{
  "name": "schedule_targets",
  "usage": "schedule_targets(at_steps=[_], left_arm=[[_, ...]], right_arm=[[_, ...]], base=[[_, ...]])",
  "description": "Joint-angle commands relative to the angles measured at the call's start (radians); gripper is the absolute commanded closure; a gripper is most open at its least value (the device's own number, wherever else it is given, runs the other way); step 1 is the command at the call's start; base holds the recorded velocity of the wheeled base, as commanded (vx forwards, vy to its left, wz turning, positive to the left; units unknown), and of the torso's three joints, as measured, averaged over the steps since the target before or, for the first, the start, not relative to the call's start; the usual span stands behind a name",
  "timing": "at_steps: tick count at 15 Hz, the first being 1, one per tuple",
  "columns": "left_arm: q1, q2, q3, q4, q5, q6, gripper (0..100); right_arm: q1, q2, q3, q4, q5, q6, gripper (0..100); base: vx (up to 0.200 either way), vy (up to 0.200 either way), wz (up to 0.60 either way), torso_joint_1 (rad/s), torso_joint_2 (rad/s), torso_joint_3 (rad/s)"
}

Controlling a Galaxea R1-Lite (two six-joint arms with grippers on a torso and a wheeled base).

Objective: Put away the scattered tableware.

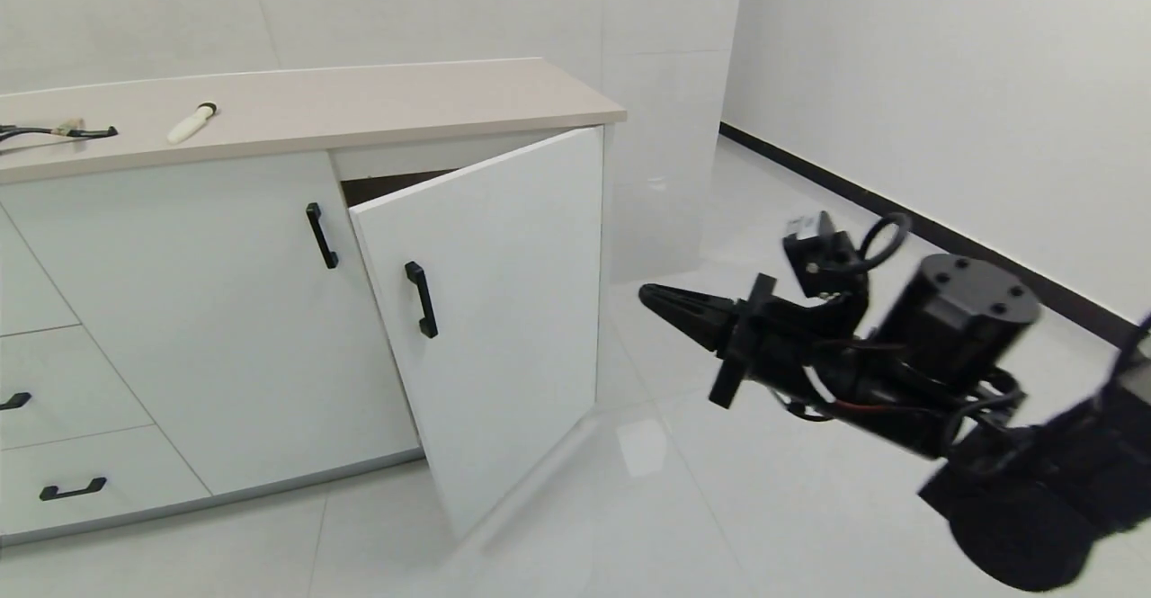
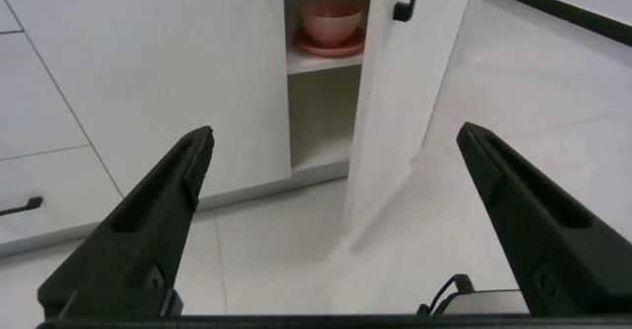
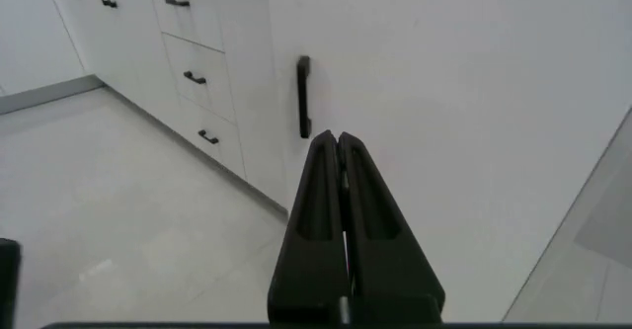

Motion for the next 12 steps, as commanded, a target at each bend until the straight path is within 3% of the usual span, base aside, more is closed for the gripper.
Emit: schedule_targets(at_steps=[1, 2, 4, 7, 8, 10, 12], left_arm=[[0.000, 0.000, 0.001, 0.000, 0.001, 0.000, 0], [0.000, 0.000, -0.001, 0.000, 0.001, 0.000, 0], [0.000, 0.000, 0.001, 0.000, 0.001, 0.000, 0], [0.000, 0.000, -0.001, 0.000, -0.001, 0.001, 0], [0.000, 0.000, 0.001, 0.000, -0.001, 0.001, 0], [0.000, 0.000, -0.001, 0.000, 0.001, 0.001, 0], [0.000, 0.000, 0.001, 0.000, 0.001, 0.000, 0]], right_arm=[[-0.066, -0.429, 0.314, -0.012, -0.040, 0.003, 100], [-0.116, -0.537, 0.365, -0.009, -0.040, 0.006, 100], [-0.303, -0.792, 0.415, 0.059, -0.039, 0.011, 100], [-0.714, -1.190, 0.420, 0.327, -0.059, 0.014, 100], [-0.731, -1.278, 0.421, 0.393, -0.048, 0.015, 100], [-0.668, -1.477, 0.415, 0.563, -0.013, -0.003, 100], [-0.659, -1.525, 0.484, 0.563, -0.013, -0.006, 100]], base=[[0.000, 0.000, 0.00, 0.000, 0.00, 0.000], [0.000, 0.000, 0.00, 0.000, 0.00, 0.000], [0.000, 0.000, 0.00, 0.000, 0.00, 0.000], [0.000, 0.200, 0.00, 0.001, 0.00, 0.002], [0.000, 0.000, 0.00, 0.000, 0.00, 0.000], [0.000, 0.000, 0.00, 0.000, 0.00, 0.000], [0.000, 0.000, 0.00, 0.000, 0.00, 0.000]])
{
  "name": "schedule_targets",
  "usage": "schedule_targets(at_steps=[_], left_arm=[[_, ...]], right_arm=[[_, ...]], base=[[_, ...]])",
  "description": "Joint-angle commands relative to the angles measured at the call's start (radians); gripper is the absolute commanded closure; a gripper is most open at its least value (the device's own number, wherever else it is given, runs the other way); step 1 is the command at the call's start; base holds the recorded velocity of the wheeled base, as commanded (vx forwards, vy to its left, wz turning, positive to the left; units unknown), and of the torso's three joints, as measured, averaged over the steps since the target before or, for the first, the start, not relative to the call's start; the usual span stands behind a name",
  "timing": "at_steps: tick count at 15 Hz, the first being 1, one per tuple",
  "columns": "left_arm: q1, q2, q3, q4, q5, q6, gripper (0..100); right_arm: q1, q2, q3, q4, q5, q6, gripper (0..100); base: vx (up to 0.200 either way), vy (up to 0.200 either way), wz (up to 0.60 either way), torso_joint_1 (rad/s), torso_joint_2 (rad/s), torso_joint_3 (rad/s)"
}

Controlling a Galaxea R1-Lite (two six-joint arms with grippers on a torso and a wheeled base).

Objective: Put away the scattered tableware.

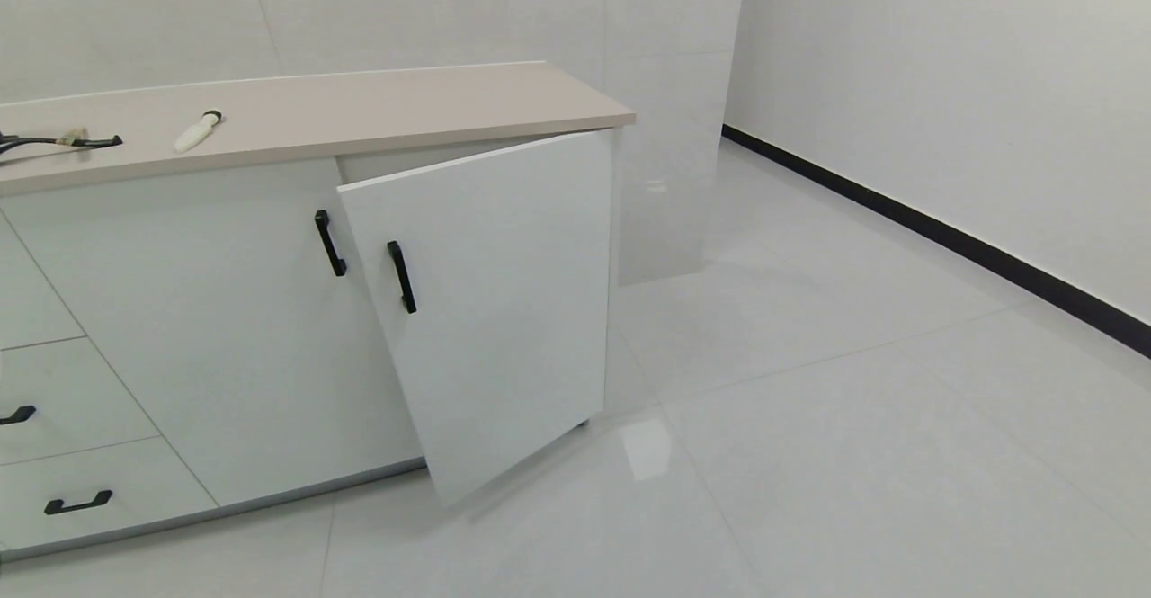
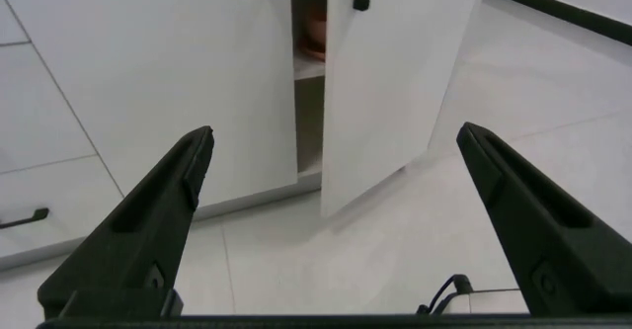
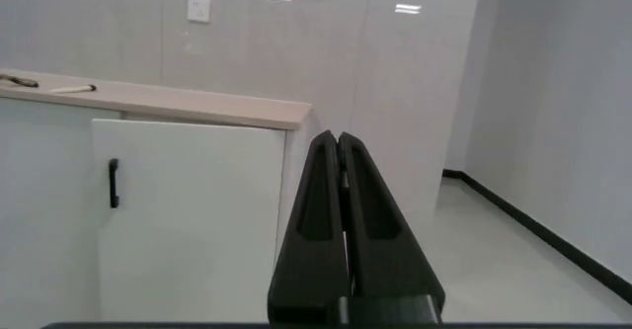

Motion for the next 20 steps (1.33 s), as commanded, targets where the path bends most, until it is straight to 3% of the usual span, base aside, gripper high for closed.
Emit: schedule_targets(at_steps=[1, 4, 7, 10, 13, 15, 20], left_arm=[[-0.002, 0.000, 0.001, 0.000, 0.000, -0.001, 0], [-0.002, 0.000, -0.001, 0.000, 0.000, -0.001, 0], [-0.002, 0.000, 0.001, 0.000, 0.000, -0.001, 0], [-0.002, 0.000, 0.001, 0.000, 0.000, -0.001, 0], [-0.002, 0.000, 0.001, 0.000, 0.000, -0.003, 0], [-0.002, 0.000, 0.001, 0.000, 0.002, -0.007, 0], [-0.002, 0.000, 0.001, 0.000, 0.011, -0.012, 0]], right_arm=[[0.017, -0.324, 0.137, 0.101, 0.016, -0.008, 100], [0.022, -0.535, 0.134, 0.290, 0.024, -0.022, 100], [0.023, -0.549, 0.137, 0.415, 0.017, -0.034, 100], [0.049, -0.610, 0.135, 0.902, -0.019, -0.137, 100], [0.049, -0.609, 0.124, 0.948, -0.177, -0.144, 100], [0.049, -0.609, 0.135, 0.948, -0.340, -0.143, 100], [0.051, -0.609, 0.135, 0.963, -0.380, -0.089, 100]], base=[[0.000, 0.000, 0.00, 0.000, 0.00, 0.000], [0.000, 0.000, 0.00, 0.000, 0.00, 0.000], [0.000, 0.000, 0.00, 0.000, 0.00, 0.000], [0.000, 0.067, 0.00, -0.001, 0.00, -0.001], [0.000, 0.200, 0.00, 0.005, 0.00, 0.004], [0.000, 0.200, 0.00, 0.000, 0.00, -0.002], [0.000, 0.200, 0.00, -0.001, 0.00, 0.003]])
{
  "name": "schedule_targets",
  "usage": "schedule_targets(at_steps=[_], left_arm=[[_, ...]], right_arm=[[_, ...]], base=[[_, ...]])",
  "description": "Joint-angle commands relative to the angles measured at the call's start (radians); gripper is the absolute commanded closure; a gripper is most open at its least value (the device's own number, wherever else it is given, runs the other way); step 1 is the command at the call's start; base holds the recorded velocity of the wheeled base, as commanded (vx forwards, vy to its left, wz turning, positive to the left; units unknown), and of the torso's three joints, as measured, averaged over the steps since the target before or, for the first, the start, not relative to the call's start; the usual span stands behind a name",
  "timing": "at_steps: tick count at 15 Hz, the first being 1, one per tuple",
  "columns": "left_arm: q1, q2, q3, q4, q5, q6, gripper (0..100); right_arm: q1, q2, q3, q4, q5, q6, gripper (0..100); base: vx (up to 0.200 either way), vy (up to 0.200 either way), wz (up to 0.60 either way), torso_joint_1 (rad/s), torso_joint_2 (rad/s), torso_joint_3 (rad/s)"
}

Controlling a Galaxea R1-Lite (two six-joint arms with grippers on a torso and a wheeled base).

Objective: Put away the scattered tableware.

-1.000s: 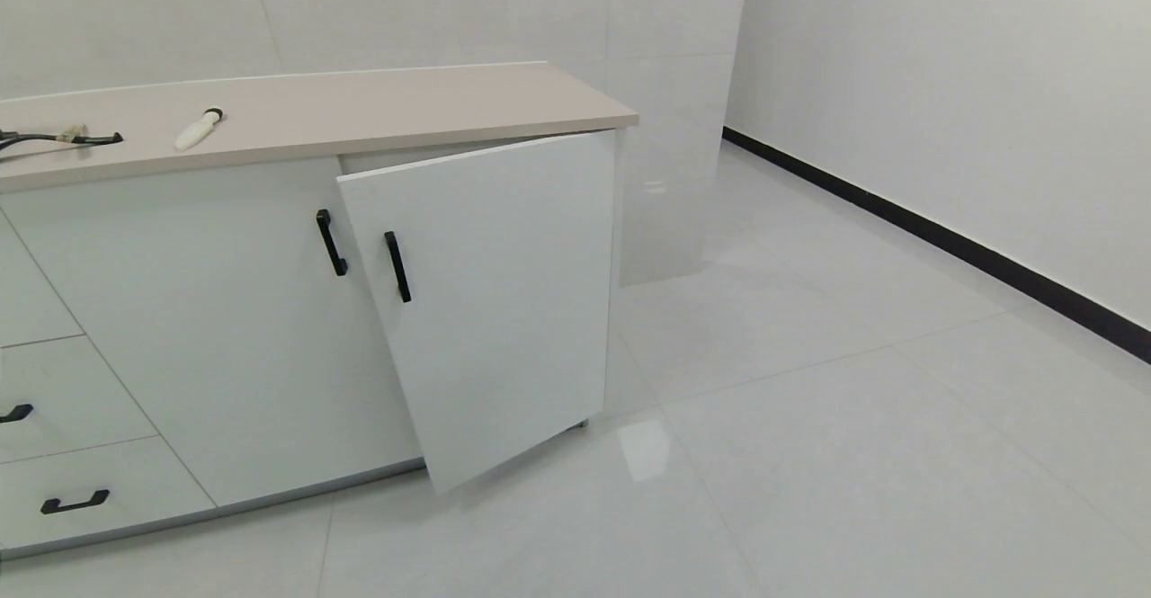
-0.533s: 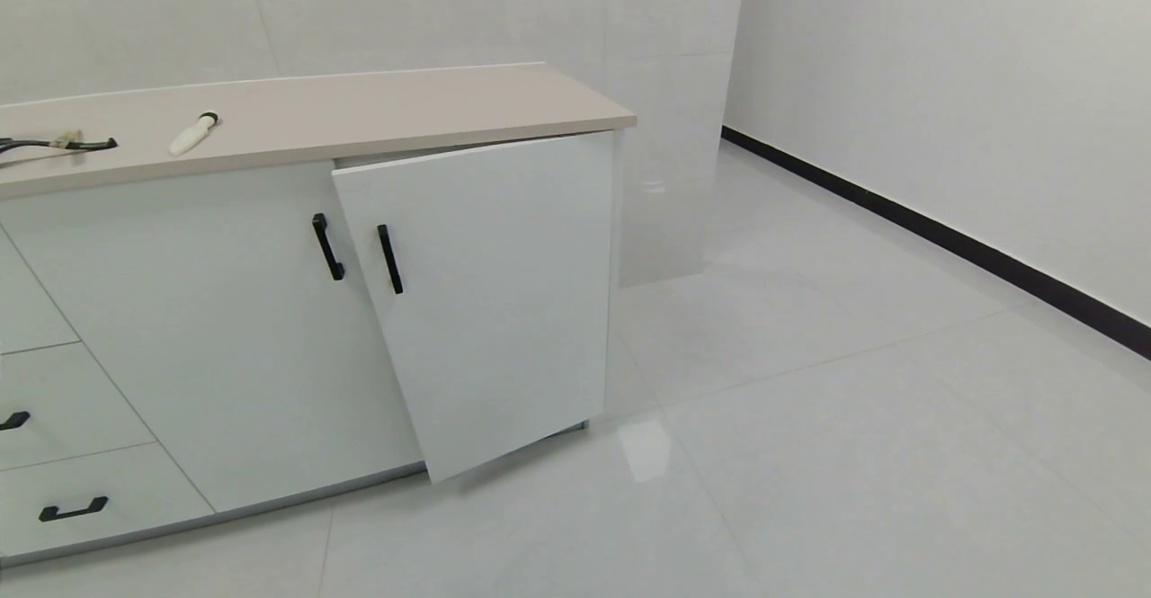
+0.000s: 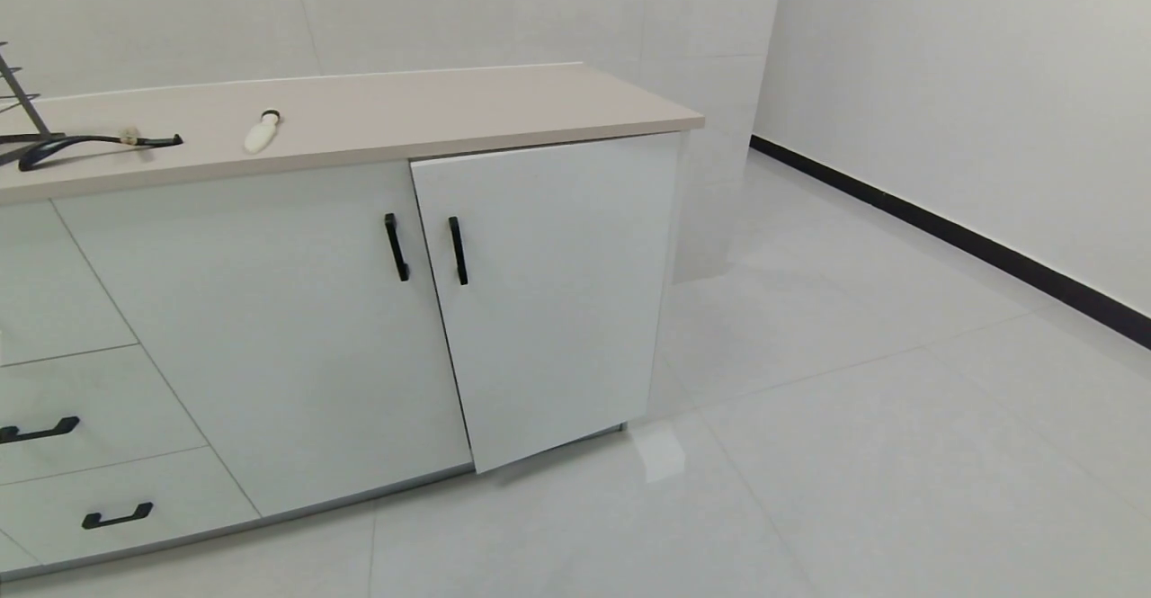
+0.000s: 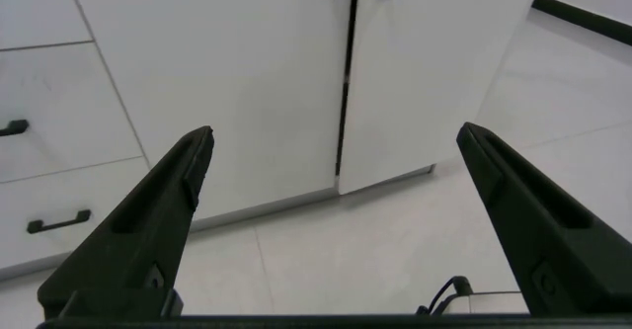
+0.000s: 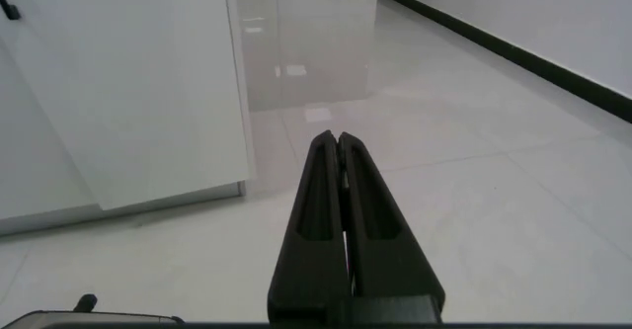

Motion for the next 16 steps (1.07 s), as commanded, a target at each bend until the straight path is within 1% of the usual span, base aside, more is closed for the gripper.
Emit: schedule_targets(at_steps=[1, 4, 5, 13, 14, 16], left_arm=[[0.000, 0.000, 0.000, 0.000, 0.000, -0.001, 0], [0.000, 0.000, 0.000, 0.000, 0.000, 0.000, 0], [0.000, 0.000, 0.000, 0.000, 0.000, 0.000, 0], [0.000, 0.000, 0.000, 0.000, 0.002, -0.001, 0], [0.000, 0.000, 0.000, -0.001, 0.002, -0.001, 0], [0.000, 0.000, 0.000, 0.000, 0.002, -0.001, 0]], right_arm=[[0.000, 0.002, 0.001, 0.004, 0.000, 0.001, 100], [0.000, 0.002, 0.001, 0.010, 0.000, 0.018, 100], [0.000, 0.002, 0.001, 0.010, 0.000, 0.017, 100], [0.000, 0.002, 0.001, 0.010, -0.012, 0.020, 100], [0.000, 0.002, 0.001, 0.010, -0.012, 0.020, 100], [0.000, 0.002, 0.001, 0.010, -0.012, 0.021, 100]], base=[[0.000, 0.200, 0.00, 0.002, 0.00, 0.007], [0.000, 0.200, 0.00, -0.001, 0.00, 0.001], [0.000, 0.000, 0.00, 0.000, 0.00, 0.000], [0.000, 0.000, 0.60, 0.003, 0.00, 0.003], [0.000, 0.000, 0.00, 0.000, 0.00, 0.000], [0.000, 0.200, 0.00, -0.002, 0.00, 0.000]])
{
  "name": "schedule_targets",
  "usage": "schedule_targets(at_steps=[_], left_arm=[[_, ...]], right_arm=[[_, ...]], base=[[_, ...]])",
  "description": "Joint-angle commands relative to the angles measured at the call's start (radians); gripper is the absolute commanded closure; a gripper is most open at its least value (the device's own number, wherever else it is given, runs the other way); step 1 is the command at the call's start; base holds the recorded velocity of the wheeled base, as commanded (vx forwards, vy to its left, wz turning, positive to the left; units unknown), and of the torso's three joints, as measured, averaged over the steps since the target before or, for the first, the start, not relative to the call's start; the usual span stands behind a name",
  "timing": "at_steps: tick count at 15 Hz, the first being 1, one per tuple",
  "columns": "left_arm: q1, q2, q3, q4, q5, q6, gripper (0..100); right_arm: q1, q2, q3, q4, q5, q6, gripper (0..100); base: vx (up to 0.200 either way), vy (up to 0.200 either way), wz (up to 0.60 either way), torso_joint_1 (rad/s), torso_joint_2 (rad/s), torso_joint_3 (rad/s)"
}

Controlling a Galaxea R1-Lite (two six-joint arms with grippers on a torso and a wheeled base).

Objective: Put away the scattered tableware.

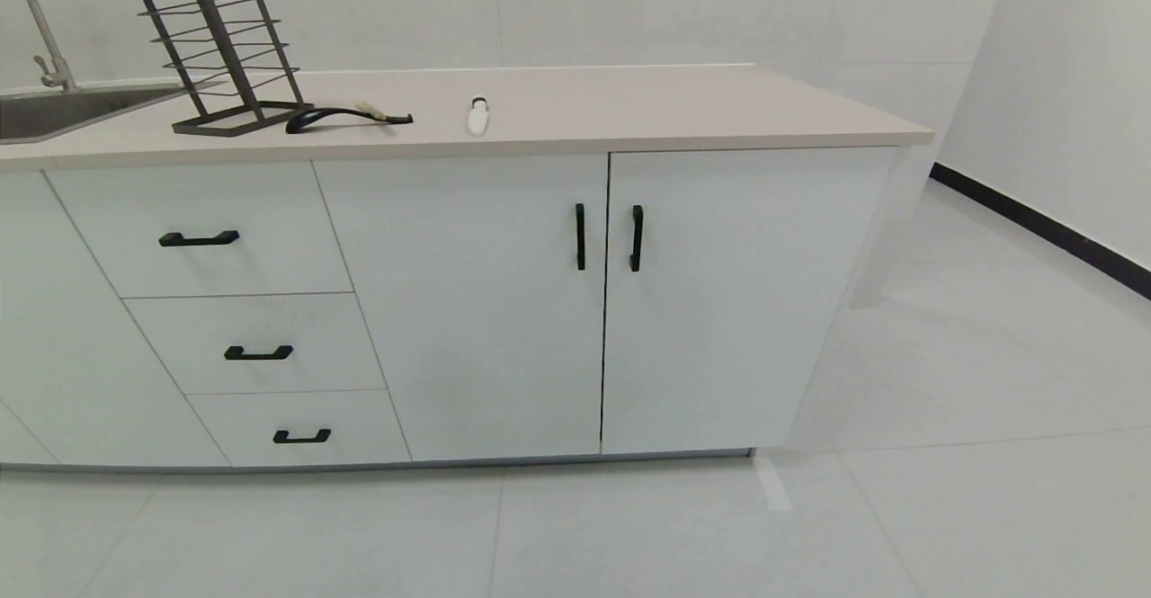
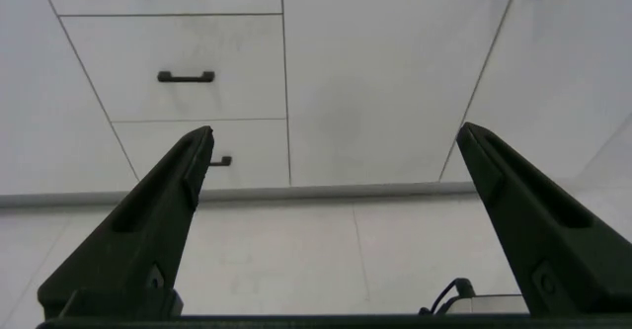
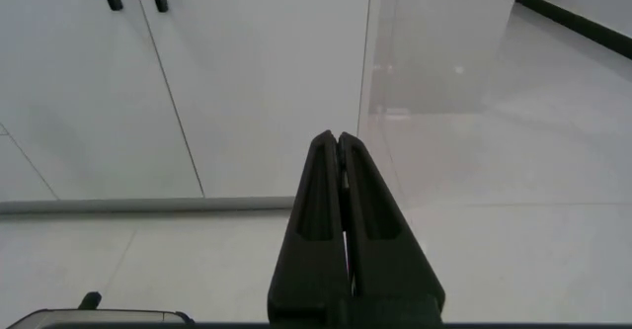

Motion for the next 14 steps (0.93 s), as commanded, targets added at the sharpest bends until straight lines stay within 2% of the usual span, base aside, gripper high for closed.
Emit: schedule_targets(at_steps=[1, 9, 10, 14], left_arm=[[0.000, 0.000, 0.000, 0.000, 0.000, 0.000, 0], [0.000, 0.000, 0.000, -0.002, 0.003, -0.004, 0], [0.000, 0.000, 0.000, -0.002, 0.003, -0.004, 0], [0.000, 0.000, 0.000, -0.002, 0.008, -0.004, 0]], right_arm=[[0.000, 0.002, 0.000, -0.001, 0.001, 0.000, 100], [0.000, 0.002, 0.000, 0.000, 0.001, 0.002, 100], [-0.002, 0.002, 0.000, -0.001, 0.001, 0.002, 100], [-0.002, 0.002, 0.000, -0.001, -0.001, 0.002, 100]], base=[[0.200, 0.200, 0.00, 0.002, 0.00, 0.002], [0.200, 0.200, 0.00, 0.004, 0.00, 0.000], [0.200, 0.200, 0.60, -0.002, 0.00, 0.002], [0.000, 0.000, 0.60, 0.005, 0.00, 0.001]])
